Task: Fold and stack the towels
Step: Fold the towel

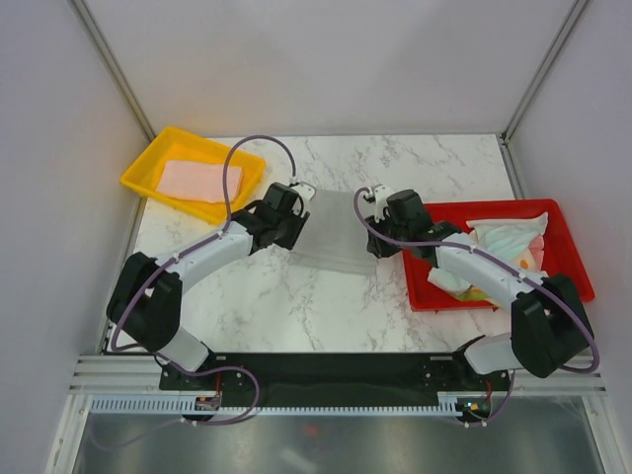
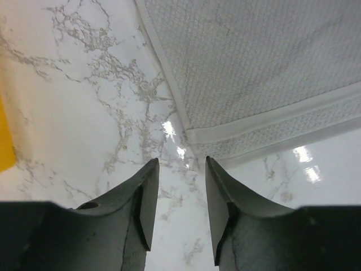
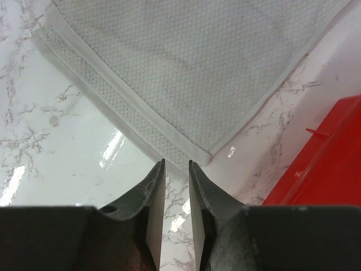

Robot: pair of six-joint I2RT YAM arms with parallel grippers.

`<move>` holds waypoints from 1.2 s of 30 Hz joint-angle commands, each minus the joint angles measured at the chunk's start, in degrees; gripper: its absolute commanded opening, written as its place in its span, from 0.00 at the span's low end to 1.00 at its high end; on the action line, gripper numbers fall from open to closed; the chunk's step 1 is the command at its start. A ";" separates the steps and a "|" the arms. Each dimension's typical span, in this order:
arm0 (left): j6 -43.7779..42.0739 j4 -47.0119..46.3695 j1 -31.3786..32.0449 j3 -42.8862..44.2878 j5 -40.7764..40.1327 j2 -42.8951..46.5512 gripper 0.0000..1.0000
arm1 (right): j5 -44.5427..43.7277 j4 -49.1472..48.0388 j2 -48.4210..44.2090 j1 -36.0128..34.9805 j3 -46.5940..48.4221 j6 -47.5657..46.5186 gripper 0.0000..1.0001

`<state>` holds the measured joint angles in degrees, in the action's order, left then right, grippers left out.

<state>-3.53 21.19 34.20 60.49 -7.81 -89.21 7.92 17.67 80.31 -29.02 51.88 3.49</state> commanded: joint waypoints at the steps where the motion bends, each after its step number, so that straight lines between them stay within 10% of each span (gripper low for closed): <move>1: 18.88 3.07 -0.09 2.97 0.96 1.32 0.47 | -1.33 1.05 -0.78 -0.25 0.41 4.84 0.31; 11: 32.53 -1.50 -7.47 2.70 12.55 -5.35 0.49 | -12.93 7.82 6.69 -2.71 9.20 23.39 0.31; 23: 32.88 -3.00 -8.27 2.09 12.92 -13.36 0.43 | -20.58 7.73 14.26 -3.68 10.71 23.67 0.31; 36: 38.24 -0.46 -8.27 -5.64 8.09 -9.96 0.11 | -18.83 7.73 7.41 -3.77 4.64 22.26 0.31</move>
<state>31.59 16.75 25.74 58.98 4.45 -101.73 -11.75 25.45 90.13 -32.42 56.99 25.54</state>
